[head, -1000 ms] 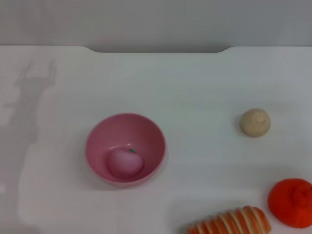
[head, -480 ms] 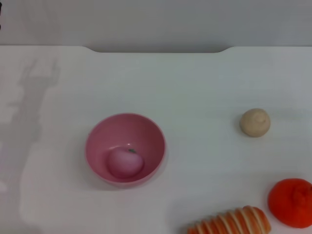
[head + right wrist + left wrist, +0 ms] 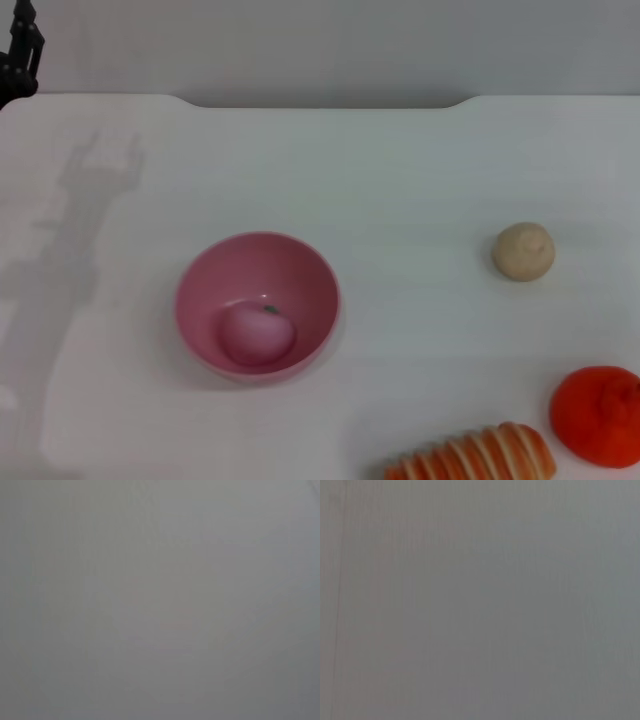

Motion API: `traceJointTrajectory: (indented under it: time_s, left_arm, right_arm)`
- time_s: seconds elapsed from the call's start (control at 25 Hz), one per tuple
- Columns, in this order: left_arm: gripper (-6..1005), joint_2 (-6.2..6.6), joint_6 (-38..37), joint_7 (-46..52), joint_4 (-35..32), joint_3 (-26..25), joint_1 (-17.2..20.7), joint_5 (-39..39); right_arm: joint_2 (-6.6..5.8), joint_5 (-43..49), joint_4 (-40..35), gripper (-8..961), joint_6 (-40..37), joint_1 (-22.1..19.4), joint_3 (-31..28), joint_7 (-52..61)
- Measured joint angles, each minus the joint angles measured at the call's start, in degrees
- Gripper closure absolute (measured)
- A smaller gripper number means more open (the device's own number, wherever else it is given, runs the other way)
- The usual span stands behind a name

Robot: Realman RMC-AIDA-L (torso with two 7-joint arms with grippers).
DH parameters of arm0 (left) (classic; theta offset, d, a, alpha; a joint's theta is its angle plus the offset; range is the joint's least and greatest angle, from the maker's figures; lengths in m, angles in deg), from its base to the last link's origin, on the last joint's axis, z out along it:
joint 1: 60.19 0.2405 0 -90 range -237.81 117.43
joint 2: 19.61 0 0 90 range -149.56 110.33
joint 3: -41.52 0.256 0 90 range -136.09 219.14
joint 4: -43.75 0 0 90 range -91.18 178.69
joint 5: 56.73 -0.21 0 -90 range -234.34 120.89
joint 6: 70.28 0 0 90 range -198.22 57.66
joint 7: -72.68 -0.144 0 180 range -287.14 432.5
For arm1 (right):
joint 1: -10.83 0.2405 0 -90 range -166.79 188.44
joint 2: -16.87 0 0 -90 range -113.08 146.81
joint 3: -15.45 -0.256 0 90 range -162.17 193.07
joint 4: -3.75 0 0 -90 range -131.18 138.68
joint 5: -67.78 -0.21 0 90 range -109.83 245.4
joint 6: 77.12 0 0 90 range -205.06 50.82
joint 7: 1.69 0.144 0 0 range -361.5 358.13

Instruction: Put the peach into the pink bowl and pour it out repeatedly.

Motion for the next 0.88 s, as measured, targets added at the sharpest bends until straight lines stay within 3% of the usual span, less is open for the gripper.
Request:
traceJointTrajectory:
  time_s: [0.88]
  left_arm:
    - [447,-0.04,-3.6,-0.3,0.6,0.2,3.2,-0.4]
  right_arm:
    - [-0.32,0.8,-0.1,453,2.0,3.5,0.1,0.0]
